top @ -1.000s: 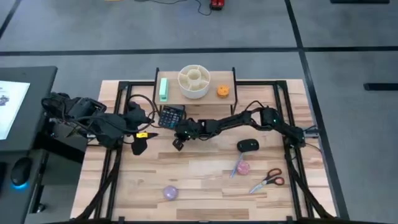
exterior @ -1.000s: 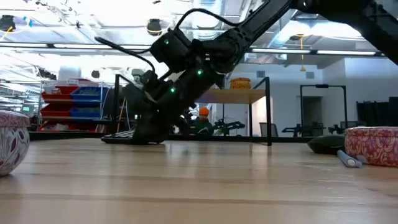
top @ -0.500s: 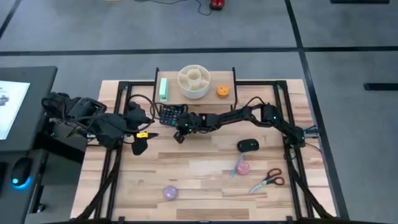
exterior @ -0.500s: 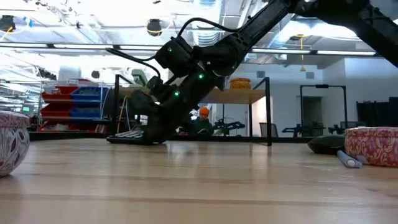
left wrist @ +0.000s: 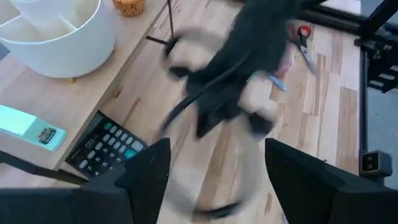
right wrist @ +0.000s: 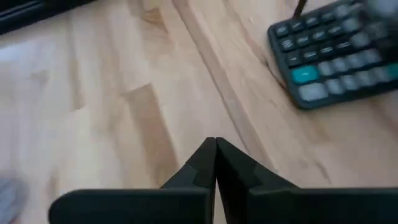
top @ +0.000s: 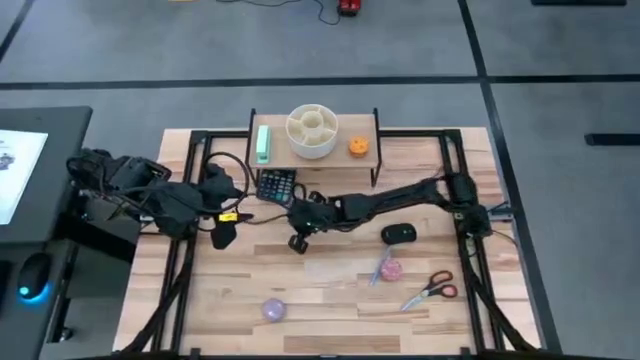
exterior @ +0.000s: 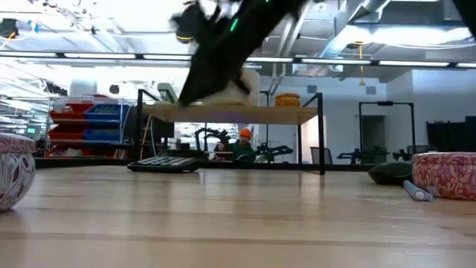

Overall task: Stock shelves
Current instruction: Put the red scented candle under the shelf

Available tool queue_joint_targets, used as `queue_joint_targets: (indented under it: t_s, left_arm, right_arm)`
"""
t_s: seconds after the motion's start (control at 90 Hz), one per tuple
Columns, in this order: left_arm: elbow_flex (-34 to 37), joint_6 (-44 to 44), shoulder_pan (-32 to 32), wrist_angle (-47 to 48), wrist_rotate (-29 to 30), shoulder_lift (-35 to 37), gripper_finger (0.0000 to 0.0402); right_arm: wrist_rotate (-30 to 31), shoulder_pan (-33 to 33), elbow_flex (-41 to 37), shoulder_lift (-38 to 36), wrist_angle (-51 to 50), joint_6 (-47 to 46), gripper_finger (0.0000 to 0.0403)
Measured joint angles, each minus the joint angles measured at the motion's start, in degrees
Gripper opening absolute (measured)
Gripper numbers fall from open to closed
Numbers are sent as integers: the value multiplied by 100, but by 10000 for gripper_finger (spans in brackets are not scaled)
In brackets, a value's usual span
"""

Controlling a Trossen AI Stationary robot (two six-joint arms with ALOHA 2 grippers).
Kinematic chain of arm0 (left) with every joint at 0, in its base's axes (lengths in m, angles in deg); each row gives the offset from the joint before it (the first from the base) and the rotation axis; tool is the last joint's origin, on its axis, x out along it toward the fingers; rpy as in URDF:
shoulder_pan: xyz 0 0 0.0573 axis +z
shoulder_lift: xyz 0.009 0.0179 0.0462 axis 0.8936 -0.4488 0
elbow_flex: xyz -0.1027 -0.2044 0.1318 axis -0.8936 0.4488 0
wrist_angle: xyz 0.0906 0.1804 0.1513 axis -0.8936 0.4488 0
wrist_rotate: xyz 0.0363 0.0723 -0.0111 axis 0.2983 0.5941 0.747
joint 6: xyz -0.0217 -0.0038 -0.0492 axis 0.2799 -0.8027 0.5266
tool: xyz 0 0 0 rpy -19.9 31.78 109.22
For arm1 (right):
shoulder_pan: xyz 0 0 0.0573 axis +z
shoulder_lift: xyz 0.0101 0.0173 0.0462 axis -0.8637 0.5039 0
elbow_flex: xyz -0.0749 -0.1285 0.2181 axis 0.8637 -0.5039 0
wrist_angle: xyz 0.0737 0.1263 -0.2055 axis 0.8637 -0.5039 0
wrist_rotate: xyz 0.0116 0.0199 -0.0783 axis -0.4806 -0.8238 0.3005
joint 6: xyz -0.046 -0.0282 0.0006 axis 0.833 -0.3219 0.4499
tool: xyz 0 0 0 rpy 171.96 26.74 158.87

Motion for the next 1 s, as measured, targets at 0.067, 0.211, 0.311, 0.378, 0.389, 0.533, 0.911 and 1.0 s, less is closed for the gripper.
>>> queue_joint_targets:
  t_s: [0.067,0.211,0.311,0.378,0.389,0.533,0.911,1.0]
  left_arm:
    - [0,0,2,-21,0,-1,237]
    - [-2,-2,2,-9,0,-2,237]
    - [-2,-8,2,32,0,-2,237]
    - [-2,-66,1,29,0,-2,237]
    - [-2,-77,2,29,0,-2,237]
    - [-2,-205,1,26,42,-21,237]
    - [-2,-326,0,22,33,-276,237]
    - [-2,-385,0,27,14,-288,237]
  right_arm:
    - [269,195,0,-492,-674,-2,0]
    - [600,605,0,-1676,-2004,-439,0]
    - [416,900,7,-2420,-2781,-968,0]
    - [176,1106,6,-2786,-3268,-1377,0]
    - [139,1141,5,-2838,-3329,-1442,0]
    - [-426,1654,7,-3247,-4130,-1927,2]
    - [-625,2477,4,-2063,-5658,-3547,209]
    - [-892,2414,2,-1603,-5922,-3585,279]
